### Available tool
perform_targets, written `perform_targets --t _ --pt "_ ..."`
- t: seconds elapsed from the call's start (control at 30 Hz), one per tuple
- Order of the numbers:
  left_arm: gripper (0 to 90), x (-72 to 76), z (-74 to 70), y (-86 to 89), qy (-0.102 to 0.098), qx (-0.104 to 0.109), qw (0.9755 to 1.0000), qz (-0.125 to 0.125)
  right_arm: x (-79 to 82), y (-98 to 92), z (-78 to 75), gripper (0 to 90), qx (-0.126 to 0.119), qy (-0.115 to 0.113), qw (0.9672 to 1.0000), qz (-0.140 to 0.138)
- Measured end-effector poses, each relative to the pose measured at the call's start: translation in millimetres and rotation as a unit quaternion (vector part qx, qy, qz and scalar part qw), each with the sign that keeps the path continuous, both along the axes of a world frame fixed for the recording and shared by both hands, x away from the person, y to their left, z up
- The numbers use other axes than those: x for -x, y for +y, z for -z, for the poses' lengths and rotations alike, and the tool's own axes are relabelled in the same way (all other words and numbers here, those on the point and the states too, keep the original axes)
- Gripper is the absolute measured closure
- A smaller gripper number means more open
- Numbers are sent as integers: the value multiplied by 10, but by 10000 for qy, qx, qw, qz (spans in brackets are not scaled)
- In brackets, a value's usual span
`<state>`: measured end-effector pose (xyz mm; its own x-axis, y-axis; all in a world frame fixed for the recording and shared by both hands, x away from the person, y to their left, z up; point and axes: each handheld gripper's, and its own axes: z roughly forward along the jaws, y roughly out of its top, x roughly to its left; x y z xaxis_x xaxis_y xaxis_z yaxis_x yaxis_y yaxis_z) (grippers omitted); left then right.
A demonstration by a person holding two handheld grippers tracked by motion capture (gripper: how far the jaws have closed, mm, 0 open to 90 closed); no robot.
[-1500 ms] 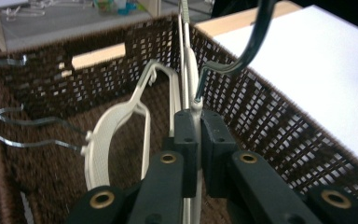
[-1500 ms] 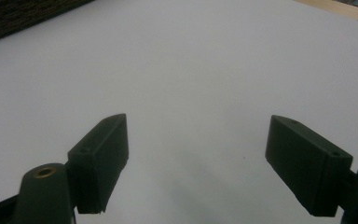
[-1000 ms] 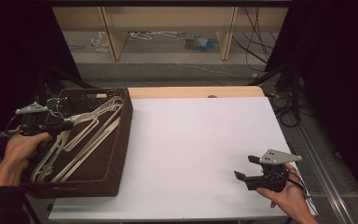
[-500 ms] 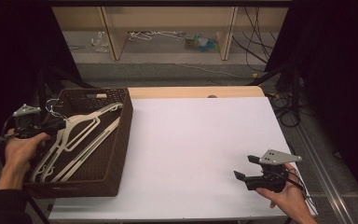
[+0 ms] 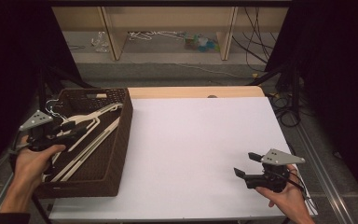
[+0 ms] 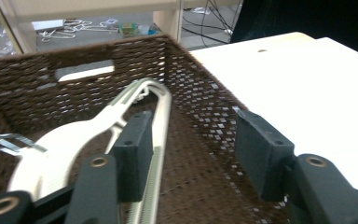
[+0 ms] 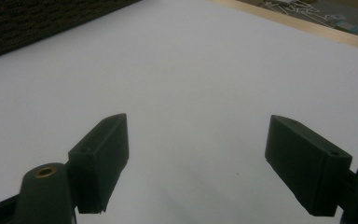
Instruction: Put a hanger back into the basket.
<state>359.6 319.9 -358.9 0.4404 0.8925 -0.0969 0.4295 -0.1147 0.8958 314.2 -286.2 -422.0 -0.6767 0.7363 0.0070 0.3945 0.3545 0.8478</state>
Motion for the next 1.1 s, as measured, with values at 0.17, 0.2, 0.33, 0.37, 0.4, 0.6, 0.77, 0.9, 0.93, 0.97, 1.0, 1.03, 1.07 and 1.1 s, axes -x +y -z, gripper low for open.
perform_targets --t 0.17,0.2,0.33,0.37,0.4,0.6,0.77,0.9,0.93,0.97,1.0,1.03,1.07,1.1 --pt "435 113 -38 -280 -165 309 9987 377 6 0 -17 226 -40 -118 9999 9" --pt "428 132 -43 -337 -205 250 9985 450 6 4 -17 227 -86 -154 9998 10" --pt "394 210 -47 -555 -286 56 9974 662 14 0 -31 226 -114 -205 9997 33" --pt "388 237 -46 -606 -319 34 9970 700 23 -2 -38 226 -125 -203 9997 57" --pt "383 260 -43 -651 -366 9 9964 767 25 1 -38 226 -133 -194 9997 58" --pt "333 386 -15 -896 -467 -51 9941 974 37 25 -37 224 -247 -265 9993 43" --pt "289 435 40 -1042 -567 -7 9920 1129 43 36 -36 215 -270 -231 9994 -9" --pt "247 461 106 -1123 -592 -2 9908 1216 46 42 -34 202 -324 -287 9991 -2" --pt "230 471 118 -1134 -590 16 9914 1166 51 39 -38 201 -338 -283 9990 11" --pt "206 478 130 -1146 -611 68 9920 1099 43 40 -30 200 -352 -432 9984 28" --pt "174 483 140 -1153 -609 89 9923 1079 48 37 -35 200 -357 -444 9984 35" --pt "159 487 154 -1165 -584 130 9918 1132 58 41 -40 199 -383 -346 9987 29" --pt "164 495 168 -1178 -591 144 9912 1176 56 42 -39 199 -379 -406 9985 34" --pt "163 501 175 -1184 -655 68 9908 1184 55 47 -38 199 -386 -400 9985 15"
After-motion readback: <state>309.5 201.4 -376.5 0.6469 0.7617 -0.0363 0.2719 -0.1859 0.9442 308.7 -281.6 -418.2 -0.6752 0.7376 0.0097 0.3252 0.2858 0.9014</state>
